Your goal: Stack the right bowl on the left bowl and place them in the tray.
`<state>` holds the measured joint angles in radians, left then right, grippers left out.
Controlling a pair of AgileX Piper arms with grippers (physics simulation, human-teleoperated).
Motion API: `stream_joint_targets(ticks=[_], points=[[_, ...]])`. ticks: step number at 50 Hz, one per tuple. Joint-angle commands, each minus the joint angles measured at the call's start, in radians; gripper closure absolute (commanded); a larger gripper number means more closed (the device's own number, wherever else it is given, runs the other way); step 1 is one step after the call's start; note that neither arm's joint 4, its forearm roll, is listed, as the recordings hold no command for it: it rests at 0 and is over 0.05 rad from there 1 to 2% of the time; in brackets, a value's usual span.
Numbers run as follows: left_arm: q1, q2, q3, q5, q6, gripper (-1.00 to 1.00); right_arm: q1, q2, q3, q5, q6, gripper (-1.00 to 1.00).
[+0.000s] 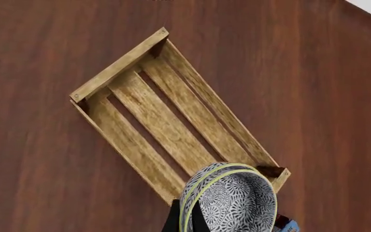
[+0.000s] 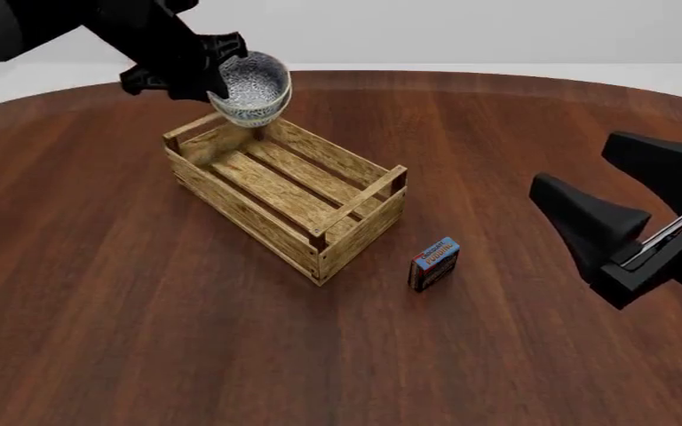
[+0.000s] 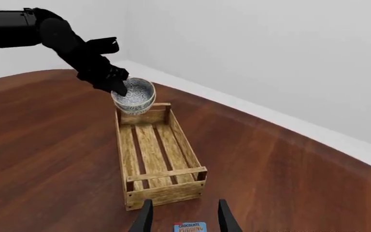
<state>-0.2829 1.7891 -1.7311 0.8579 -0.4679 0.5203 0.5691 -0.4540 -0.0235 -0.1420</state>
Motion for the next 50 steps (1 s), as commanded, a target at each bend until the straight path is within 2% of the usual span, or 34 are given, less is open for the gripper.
stream_joint_targets(ticks=[1, 8, 15, 30, 39, 50], points=[[0.036, 0.148, -0.096, -0.006, 0.061, 1.00, -0.010, 0.021, 0.002, -0.016, 0.011, -1.00], [0.047, 0.235, -0.175, -0.009, 0.054, 1.00, -0.017, 0.015, 0.003, -0.012, 0.019, -1.00], [0.031, 0.280, -0.161, -0.048, 0.026, 1.00, -0.024, 0.014, 0.003, -0.013, 0.023, -1.00], [0.057, 0.444, -0.336, -0.007, 0.006, 1.00, -0.038, 0.068, 0.007, -0.058, 0.030, -1.00], [0.053, 0.499, -0.364, -0.011, -0.003, 1.00, -0.043, 0.090, 0.009, -0.074, 0.035, -1.00], [0.054, 0.532, -0.349, -0.039, -0.026, 1.00, -0.044, 0.116, 0.010, -0.093, 0.038, -1.00]])
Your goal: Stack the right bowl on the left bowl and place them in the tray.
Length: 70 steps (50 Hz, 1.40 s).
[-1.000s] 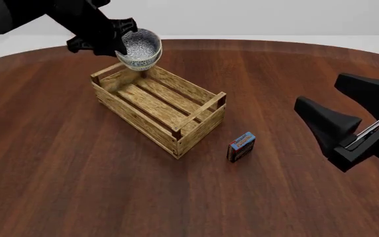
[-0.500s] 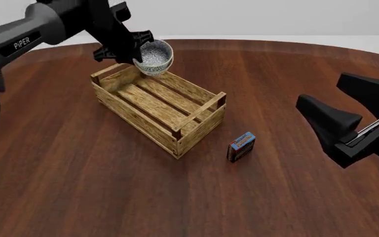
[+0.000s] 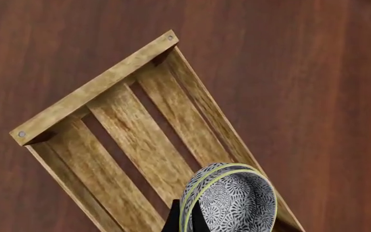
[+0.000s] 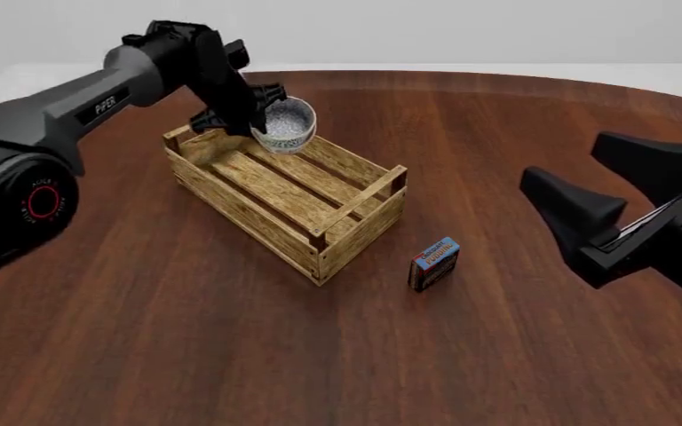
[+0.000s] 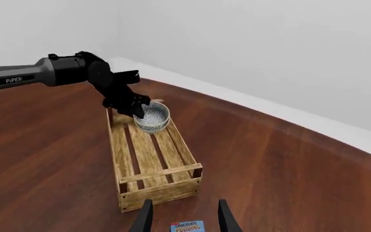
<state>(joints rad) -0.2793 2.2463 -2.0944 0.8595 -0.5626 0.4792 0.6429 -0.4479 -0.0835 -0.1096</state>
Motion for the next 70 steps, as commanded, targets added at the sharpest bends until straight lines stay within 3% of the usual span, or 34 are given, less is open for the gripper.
stream_joint_targets(ticks=[1, 15, 61, 67, 68, 70], points=[[0.051, 0.075, 0.015, -0.041, 0.069, 1.00, -0.003, 0.042, 0.004, -0.033, 0.006, -1.00], [0.057, 0.137, 0.038, -0.084, 0.047, 1.00, 0.002, 0.027, 0.005, -0.022, 0.005, -1.00], [0.114, 0.310, -0.156, 0.021, 0.101, 1.00, 0.001, 0.019, 0.005, -0.016, 0.003, -1.00], [0.113, 0.298, -0.142, 0.015, 0.100, 1.00, -0.001, 0.022, 0.005, -0.018, 0.003, -1.00], [0.114, 0.297, -0.139, 0.013, 0.100, -1.00, 0.004, 0.021, 0.006, -0.018, 0.005, -1.00], [0.116, 0.297, -0.140, 0.014, 0.100, -1.00, 0.003, 0.019, 0.006, -0.016, 0.004, -1.00]])
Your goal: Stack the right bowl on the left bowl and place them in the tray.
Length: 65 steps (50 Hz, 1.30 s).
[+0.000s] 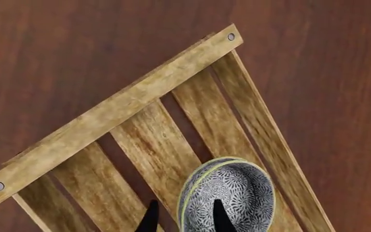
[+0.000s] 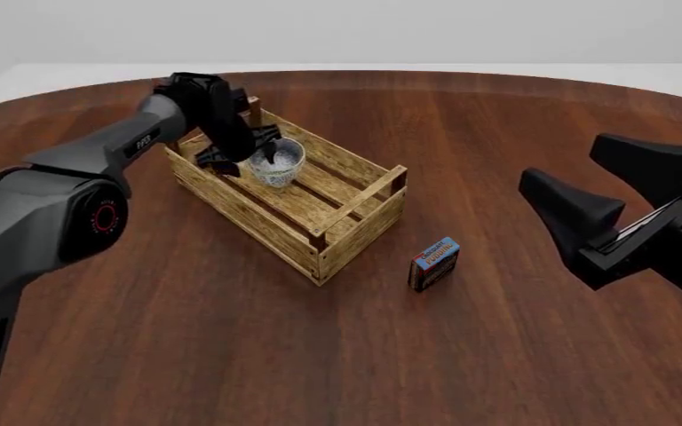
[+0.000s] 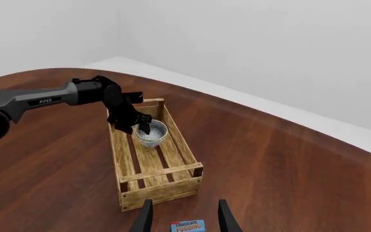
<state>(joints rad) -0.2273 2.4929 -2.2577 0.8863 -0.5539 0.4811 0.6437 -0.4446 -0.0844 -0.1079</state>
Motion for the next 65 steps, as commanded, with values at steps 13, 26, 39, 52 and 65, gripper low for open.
stream_joint_targets(ticks=[13, 26, 39, 52, 65], points=[[0.060, 0.008, 0.069, -0.028, 0.090, -1.00, 0.002, 0.019, 0.001, -0.013, 0.001, -1.00], [0.009, -0.229, 0.357, -0.173, 0.052, -1.00, 0.009, 0.032, 0.000, -0.020, -0.001, -1.00], [-0.027, -0.438, 0.609, -0.308, 0.015, -1.00, 0.015, 0.042, 0.001, -0.027, -0.004, -1.00], [-0.088, -0.758, 0.967, -0.477, -0.040, -1.00, 0.017, 0.074, 0.001, -0.048, -0.005, -1.00], [-0.113, -0.961, 1.181, -0.563, -0.046, -1.00, 0.034, 0.084, 0.005, -0.059, 0.003, -1.00]])
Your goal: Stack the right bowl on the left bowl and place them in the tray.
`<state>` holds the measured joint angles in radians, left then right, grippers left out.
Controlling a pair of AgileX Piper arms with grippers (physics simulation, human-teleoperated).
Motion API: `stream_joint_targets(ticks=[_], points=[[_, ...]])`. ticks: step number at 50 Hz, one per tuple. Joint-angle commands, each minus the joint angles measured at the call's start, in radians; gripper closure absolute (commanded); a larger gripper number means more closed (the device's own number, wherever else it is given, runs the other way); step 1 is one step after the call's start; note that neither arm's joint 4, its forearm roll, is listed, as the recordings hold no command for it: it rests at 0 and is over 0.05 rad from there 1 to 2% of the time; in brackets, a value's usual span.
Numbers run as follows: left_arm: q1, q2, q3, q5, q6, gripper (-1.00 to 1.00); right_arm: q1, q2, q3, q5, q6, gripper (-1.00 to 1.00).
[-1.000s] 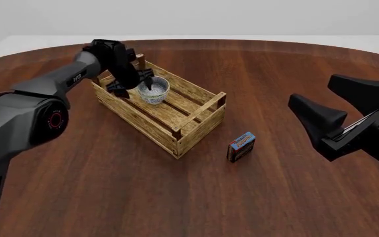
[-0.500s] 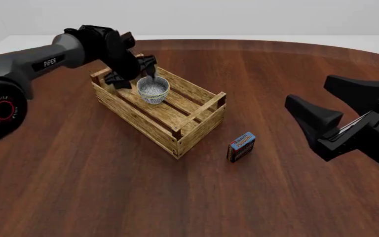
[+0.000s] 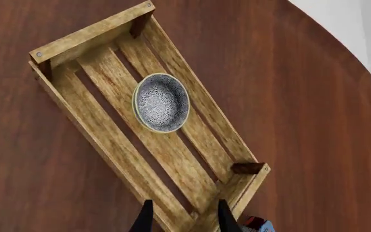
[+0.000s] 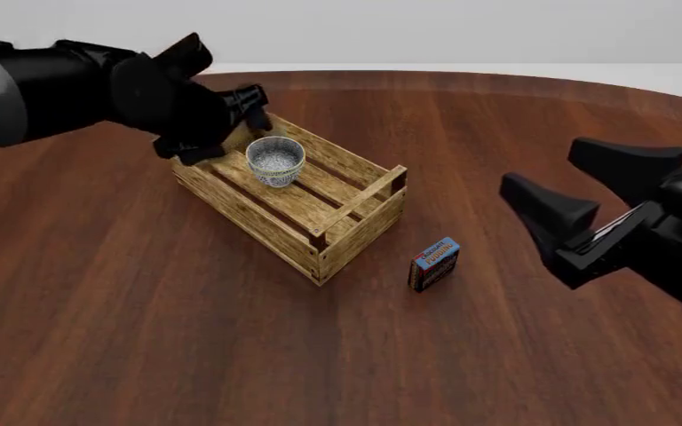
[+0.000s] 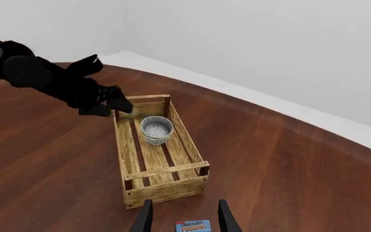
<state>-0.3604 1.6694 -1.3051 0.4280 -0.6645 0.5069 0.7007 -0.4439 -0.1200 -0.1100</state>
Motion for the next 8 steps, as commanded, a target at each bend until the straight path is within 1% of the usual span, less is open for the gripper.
stream_joint_targets(ticks=[1, 8], points=[[0.021, -0.154, 0.243, -0.111, 0.066, -1.00, 0.007, 0.027, 0.005, -0.024, 0.006, -1.00], [0.010, -0.257, 0.324, -0.128, 0.064, -1.00, 0.003, 0.052, 0.007, -0.042, 0.006, -1.00]])
